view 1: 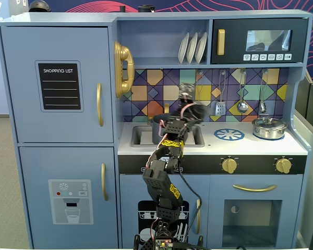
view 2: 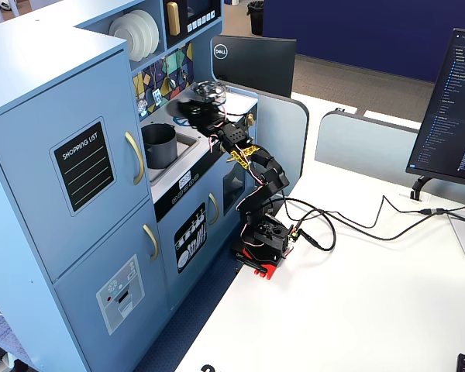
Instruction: Take off the lid from the gray recipient and place it on the counter
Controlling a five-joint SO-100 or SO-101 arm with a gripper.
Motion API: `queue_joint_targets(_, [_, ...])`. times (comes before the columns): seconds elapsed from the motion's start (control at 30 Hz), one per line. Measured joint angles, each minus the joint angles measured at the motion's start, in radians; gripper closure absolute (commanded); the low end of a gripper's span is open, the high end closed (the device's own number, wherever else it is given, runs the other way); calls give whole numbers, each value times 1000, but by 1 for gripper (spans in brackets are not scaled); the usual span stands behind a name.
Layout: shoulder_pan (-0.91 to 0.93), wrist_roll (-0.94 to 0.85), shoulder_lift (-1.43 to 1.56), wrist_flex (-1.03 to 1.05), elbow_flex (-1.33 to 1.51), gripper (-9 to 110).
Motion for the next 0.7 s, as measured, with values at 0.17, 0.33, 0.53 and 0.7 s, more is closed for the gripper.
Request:
queue_joint_targets(0.17, [114,11,0,-52,81,102])
queue_joint_targets(0.33, [156,12,-54,-149,144,102])
queue_joint_targets(0.53, [170,11,-169,-268,173,102])
queue_joint_targets(0.7, [181,11,-268,-348,173,102])
